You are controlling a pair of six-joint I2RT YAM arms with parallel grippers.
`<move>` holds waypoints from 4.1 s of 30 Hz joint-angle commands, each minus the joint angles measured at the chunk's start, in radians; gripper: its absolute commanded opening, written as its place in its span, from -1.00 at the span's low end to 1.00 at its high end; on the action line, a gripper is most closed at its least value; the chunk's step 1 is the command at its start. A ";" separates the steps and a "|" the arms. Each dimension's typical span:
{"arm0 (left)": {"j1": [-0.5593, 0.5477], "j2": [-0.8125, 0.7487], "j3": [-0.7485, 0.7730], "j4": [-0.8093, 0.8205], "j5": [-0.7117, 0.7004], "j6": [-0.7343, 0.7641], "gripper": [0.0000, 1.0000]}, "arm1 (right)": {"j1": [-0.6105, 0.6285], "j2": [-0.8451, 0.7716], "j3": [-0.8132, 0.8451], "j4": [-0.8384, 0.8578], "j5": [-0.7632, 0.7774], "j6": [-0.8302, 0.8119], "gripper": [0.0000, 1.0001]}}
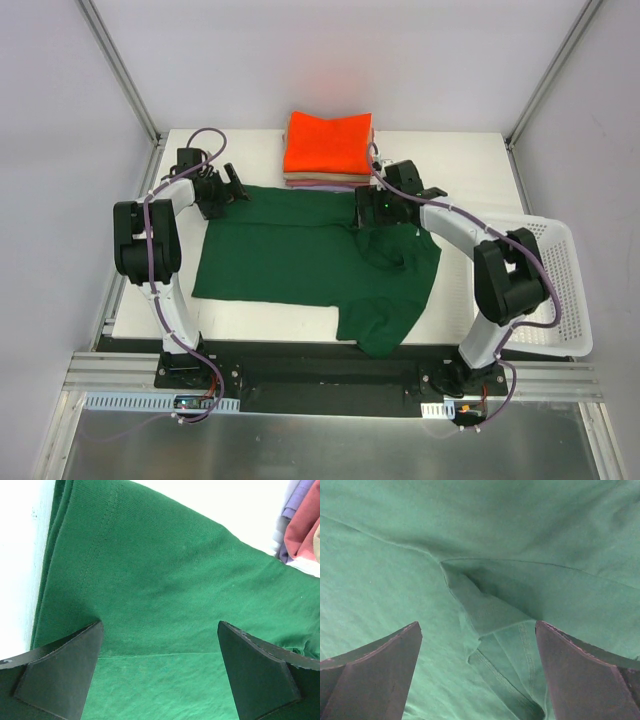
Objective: Fold and stack the t-shirts
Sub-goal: Fold the flattened tshirt in 1/3 of the way, then grap the side of the flattened tshirt closest away from the robot with both arms
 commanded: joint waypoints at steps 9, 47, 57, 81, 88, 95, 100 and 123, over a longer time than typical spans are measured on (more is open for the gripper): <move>0.017 -0.002 -0.025 -0.064 -0.049 0.030 0.98 | 0.035 0.024 -0.062 0.140 0.023 0.305 0.82; 0.026 0.013 -0.010 -0.071 -0.021 0.013 0.98 | 0.343 -0.058 -0.126 0.058 0.340 0.480 0.50; 0.031 0.014 -0.012 -0.074 -0.015 0.003 0.98 | 0.147 -0.198 -0.223 -0.033 0.295 0.442 0.93; 0.043 0.031 0.013 -0.122 -0.072 0.014 0.98 | -0.154 0.185 0.039 -0.127 0.085 0.255 0.93; 0.037 -0.177 -0.062 -0.130 -0.096 -0.026 0.98 | -0.131 -0.051 -0.001 -0.136 0.065 0.155 0.93; 0.037 -0.574 -0.444 -0.221 -0.421 -0.225 0.98 | 0.067 -0.396 -0.220 -0.171 0.428 0.060 0.93; 0.037 -0.853 -0.701 -0.329 -0.507 -0.351 0.98 | 0.105 -0.594 -0.413 -0.131 0.383 0.145 0.93; 0.038 -0.954 -0.926 -0.305 -0.501 -0.546 -0.08 | 0.107 -0.726 -0.556 -0.097 0.384 0.156 0.93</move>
